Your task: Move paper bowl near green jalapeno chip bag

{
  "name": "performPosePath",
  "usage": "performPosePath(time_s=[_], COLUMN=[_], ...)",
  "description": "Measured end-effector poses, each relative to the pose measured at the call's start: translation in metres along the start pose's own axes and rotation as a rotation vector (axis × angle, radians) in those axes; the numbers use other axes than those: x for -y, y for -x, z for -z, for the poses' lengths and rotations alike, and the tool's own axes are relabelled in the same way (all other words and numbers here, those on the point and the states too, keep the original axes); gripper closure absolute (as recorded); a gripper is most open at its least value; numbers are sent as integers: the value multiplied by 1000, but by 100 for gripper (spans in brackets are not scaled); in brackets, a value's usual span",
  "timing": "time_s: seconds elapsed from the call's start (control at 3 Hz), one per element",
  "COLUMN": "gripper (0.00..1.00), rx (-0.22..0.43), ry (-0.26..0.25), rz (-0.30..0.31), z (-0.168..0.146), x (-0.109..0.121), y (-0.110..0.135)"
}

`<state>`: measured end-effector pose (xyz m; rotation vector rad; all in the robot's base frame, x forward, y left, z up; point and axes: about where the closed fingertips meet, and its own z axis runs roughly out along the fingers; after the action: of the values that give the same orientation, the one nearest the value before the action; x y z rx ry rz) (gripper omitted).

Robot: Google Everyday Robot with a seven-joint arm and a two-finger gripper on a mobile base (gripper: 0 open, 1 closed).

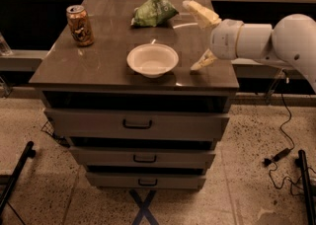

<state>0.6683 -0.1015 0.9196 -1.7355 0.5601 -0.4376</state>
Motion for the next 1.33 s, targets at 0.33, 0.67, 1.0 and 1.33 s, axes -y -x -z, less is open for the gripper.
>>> performPosePath(time_s=[0.33,0.67,1.0,1.33], gripper=[0,0,0,0], rx=[6,6,20,39], ry=[0,0,-11,-26], rz=[78,78,67,57], z=[-3,-3,-6,-10], x=[-1,-1,3,8], y=[2,2,5,9])
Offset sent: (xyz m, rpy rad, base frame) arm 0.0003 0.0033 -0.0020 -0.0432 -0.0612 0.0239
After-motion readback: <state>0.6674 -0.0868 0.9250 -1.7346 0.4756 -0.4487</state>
